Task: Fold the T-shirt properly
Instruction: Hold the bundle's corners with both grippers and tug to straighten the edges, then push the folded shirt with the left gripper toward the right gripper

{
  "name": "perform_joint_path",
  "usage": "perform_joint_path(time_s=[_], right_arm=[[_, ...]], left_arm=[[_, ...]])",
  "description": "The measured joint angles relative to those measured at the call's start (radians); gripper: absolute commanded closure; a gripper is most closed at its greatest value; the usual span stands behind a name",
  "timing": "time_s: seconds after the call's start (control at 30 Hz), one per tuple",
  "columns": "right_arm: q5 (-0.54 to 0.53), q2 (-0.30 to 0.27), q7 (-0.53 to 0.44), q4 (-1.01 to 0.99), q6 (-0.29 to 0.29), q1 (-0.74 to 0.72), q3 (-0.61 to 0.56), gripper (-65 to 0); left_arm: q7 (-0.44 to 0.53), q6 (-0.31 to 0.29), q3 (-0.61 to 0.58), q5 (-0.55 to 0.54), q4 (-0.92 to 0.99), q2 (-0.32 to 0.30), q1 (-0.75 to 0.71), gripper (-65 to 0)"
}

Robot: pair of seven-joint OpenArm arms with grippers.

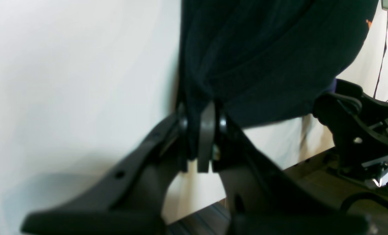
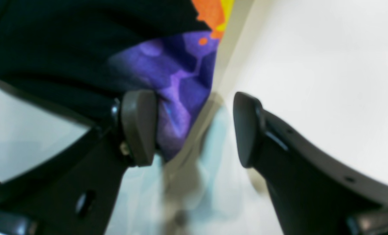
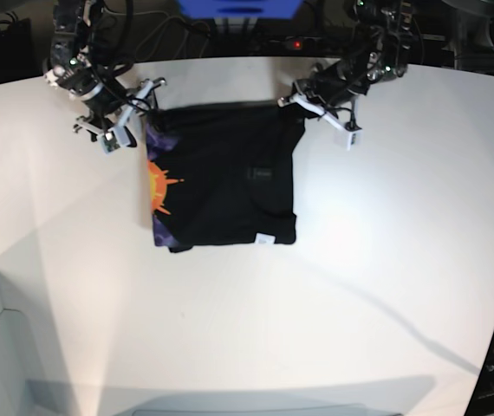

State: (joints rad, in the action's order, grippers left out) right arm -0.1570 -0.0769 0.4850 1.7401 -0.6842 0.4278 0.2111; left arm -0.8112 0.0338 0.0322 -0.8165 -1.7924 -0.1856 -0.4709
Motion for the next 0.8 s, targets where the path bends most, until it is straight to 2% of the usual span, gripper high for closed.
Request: perform_joint_path(time_s=[0.1, 0.2, 0.27, 0.37, 0.5, 0.67, 0.8], right_arm=[[-0.001, 0.0, -0.001, 0.003, 0.0, 0.0, 0.0, -37.3], [0.002, 0.0, 0.0, 0.027, 0.0, -0.001, 0.002, -37.3], [0.0, 0.0, 0.0, 0.061, 0.0, 0.0, 0.002, -37.3], [0.0, 0.003, -0.001, 0.115, 0.0, -0.003, 0.002, -37.3], [-0.004, 0.003, -0.004, 0.167, 0.0, -0.003, 0.003, -37.3], [-0.004, 0.003, -0.001, 0.179, 0.0, -0.005, 0.003, -37.3], [-0.001, 0.003, 0.0, 0.178, 0.0, -0.026, 0.003, -37.3]], left_arm=[[0.001, 0.0, 0.0, 0.001, -0.005, 0.0, -0.007, -12.5], [-0.014, 0.007, 0.0, 0.01, -0.041, 0.0, -0.02, -24.7], [-0.011, 0.008, 0.001, 0.013, -0.072, 0.0, -0.027, -29.4], [-0.004, 0.008, 0.006, 0.01, -0.147, -0.017, -0.043, -30.6], [0.001, 0.008, 0.087, -0.003, -0.212, -0.01, -0.075, -30.7], [-0.016, 0.006, 0.224, -0.161, -0.206, -0.002, -0.063, -31.3], [-0.011, 0.007, 0.29, -0.211, -0.19, -0.011, -0.007, -36.1]])
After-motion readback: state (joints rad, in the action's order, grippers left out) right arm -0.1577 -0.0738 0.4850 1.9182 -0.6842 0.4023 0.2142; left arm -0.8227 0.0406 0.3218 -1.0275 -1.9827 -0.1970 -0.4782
